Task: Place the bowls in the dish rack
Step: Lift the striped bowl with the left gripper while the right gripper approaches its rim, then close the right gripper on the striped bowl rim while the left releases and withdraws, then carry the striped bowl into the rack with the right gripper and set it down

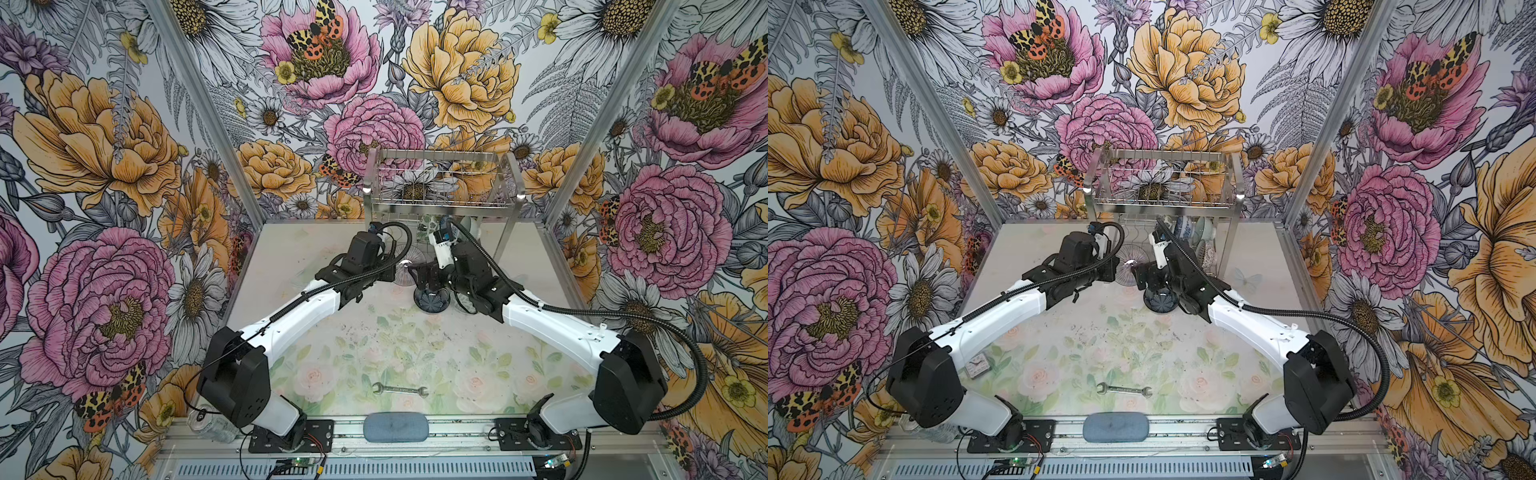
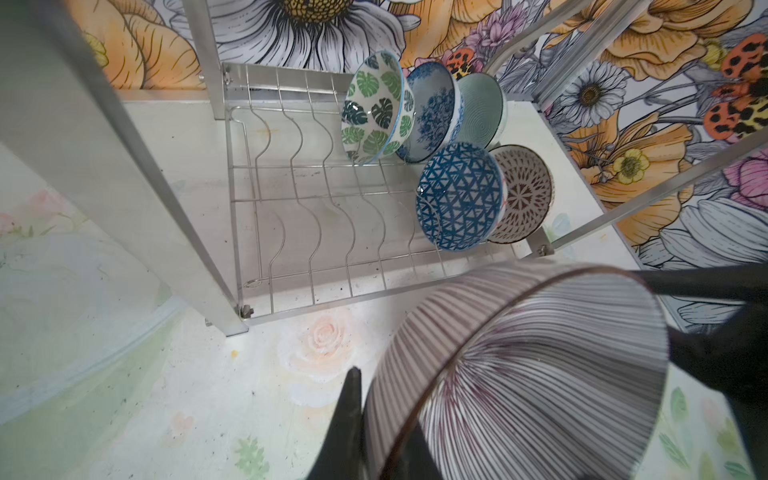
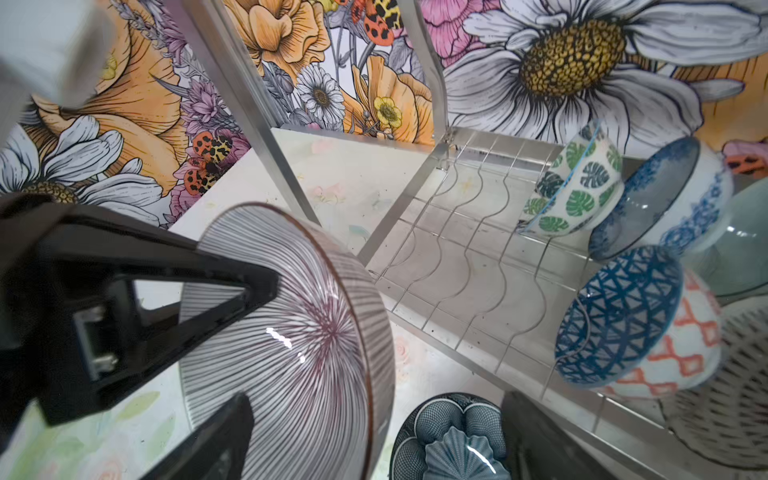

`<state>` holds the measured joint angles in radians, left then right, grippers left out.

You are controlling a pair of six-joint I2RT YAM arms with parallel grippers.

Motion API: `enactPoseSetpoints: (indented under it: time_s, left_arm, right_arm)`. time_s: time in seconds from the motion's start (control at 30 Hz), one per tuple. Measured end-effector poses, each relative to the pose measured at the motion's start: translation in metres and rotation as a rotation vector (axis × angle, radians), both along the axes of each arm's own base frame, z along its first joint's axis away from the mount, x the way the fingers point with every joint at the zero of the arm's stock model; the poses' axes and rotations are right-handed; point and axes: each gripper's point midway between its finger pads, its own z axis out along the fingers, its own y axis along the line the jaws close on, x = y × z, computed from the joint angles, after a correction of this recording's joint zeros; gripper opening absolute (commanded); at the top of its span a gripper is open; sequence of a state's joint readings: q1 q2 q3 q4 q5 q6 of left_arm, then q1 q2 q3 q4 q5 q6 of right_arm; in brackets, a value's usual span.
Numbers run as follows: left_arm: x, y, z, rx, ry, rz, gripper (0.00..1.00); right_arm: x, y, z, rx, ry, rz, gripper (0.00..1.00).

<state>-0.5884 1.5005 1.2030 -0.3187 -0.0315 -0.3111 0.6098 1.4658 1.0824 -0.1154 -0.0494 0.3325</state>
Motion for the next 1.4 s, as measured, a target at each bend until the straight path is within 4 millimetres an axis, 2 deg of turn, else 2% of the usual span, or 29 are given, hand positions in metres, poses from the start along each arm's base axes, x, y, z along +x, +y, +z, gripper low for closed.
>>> enactPoseSetpoints:
  time_s: [0.1, 0.23, 0.4, 0.53, 0.57, 0.63, 0.67, 0.7, 0.83, 1.0, 1.1, 1.27, 1.4]
  left_arm:
    - [-0.001, -0.005, 0.004, -0.008, -0.015, -0.009, 0.0]
    - [-0.003, -0.009, 0.005, -0.01, -0.017, -0.019, 0.0]
    - [-0.007, -0.014, 0.004, -0.005, -0.02, -0.033, 0.0]
    - [-0.005, -0.011, 0.006, 0.053, -0.059, -0.015, 0.03]
    - [-0.005, -0.009, 0.004, 0.06, -0.055, -0.015, 0.22]
    - [-0.004, -0.008, 0.007, 0.047, -0.055, -0.01, 0.69]
    - [-0.004, -0.007, 0.008, 0.043, -0.056, -0.009, 0.87]
    - [-0.004, -0.004, 0.011, 0.04, -0.056, -0.007, 0.98]
    - [-0.006, 0.018, 0.025, 0.046, -0.052, 0.011, 0.99]
    - [-0.008, 0.072, 0.062, 0.083, -0.08, 0.066, 0.99]
    - [-0.013, 0.105, 0.072, 0.116, -0.088, 0.102, 0.99]
    - [-0.015, 0.144, 0.06, 0.182, -0.049, 0.151, 0.99]
    - [-0.018, 0.156, 0.038, 0.222, -0.005, 0.155, 0.98]
  right_arm:
    - [0.005, -0.001, -0.01, 0.01, 0.036, -0.039, 0.74]
    - [0.01, 0.002, -0.011, 0.044, 0.057, -0.065, 0.5]
    - [0.016, 0.004, 0.001, 0.112, 0.052, -0.105, 0.01]
    - [0.018, -0.003, -0.006, 0.071, 0.06, -0.134, 0.0]
    - [0.017, -0.002, -0.005, 0.073, 0.06, -0.137, 0.0]
    - [0.017, -0.002, -0.005, 0.07, 0.057, -0.134, 0.0]
    - [0.017, -0.002, -0.005, 0.068, 0.056, -0.135, 0.0]
    - [0.017, -0.003, -0.006, 0.06, 0.054, -0.136, 0.0]
    - [0.021, -0.012, -0.009, 0.009, 0.035, -0.173, 0.0]
    - [0.037, -0.024, -0.015, -0.127, -0.014, -0.279, 0.0]
    - [0.05, -0.029, -0.021, -0.241, -0.054, -0.36, 0.0]
    - [0.069, -0.036, -0.032, -0.436, -0.117, -0.479, 0.0]
    - [0.082, -0.044, -0.038, -0.58, -0.162, -0.553, 0.0]
